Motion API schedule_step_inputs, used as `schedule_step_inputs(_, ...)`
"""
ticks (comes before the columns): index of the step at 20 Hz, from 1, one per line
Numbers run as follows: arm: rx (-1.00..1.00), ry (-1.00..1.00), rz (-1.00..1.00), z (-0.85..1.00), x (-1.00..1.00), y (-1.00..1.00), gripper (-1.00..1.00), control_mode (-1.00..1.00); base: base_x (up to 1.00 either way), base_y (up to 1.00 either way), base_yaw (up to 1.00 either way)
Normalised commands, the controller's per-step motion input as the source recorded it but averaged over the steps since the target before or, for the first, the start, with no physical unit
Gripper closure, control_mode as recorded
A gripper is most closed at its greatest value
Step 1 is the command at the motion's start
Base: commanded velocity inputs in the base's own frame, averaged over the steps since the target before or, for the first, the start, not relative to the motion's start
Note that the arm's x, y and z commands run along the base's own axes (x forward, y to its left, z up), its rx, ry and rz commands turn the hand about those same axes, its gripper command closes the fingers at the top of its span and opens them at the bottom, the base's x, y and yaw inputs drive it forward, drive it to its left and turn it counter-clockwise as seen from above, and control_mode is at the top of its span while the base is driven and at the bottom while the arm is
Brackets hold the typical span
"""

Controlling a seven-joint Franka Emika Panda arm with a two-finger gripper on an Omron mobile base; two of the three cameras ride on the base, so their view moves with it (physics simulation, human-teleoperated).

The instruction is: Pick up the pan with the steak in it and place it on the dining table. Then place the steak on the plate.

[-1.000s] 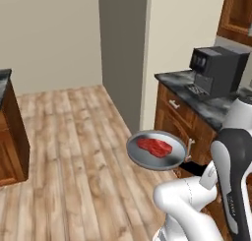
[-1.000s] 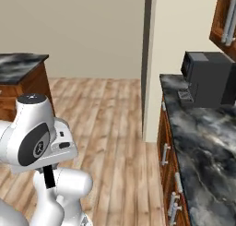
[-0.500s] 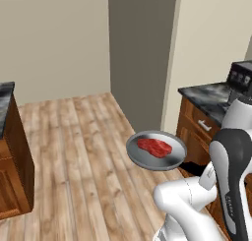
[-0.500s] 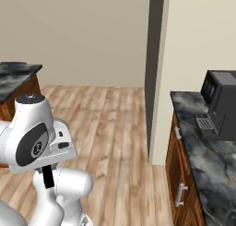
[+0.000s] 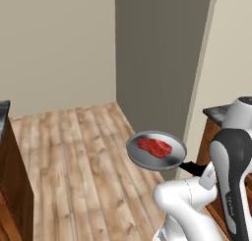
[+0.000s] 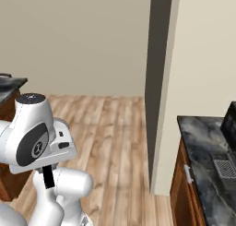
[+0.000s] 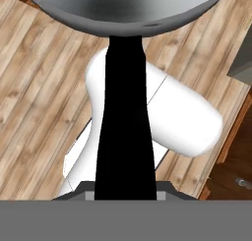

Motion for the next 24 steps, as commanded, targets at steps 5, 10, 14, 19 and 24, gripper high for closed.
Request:
schedule_step_inputs(5, 0.0, 0.0, 0.0, 0.0, 0.0, 0.0, 1.0, 1.0, 1.0, 0.29, -0.01)
schedule_step_inputs(10, 0.0, 0.0, 0.0, 0.0, 0.0, 0.0, 1.0, 1.0, 1.0, 0.28, -0.01)
schedule_step_inputs(14, 0.0, 0.0, 0.0, 0.0, 0.0, 0.0, 1.0, 1.0, 1.0, 0.27, -0.01)
schedule_step_inputs(19, 0.0, 0.0, 0.0, 0.0, 0.0, 0.0, 1.0, 1.0, 1.0, 0.25, -0.02)
schedule_step_inputs(24, 0.0, 0.0, 0.0, 0.0, 0.0, 0.0, 1.0, 1.0, 1.0, 0.23, -0.03)
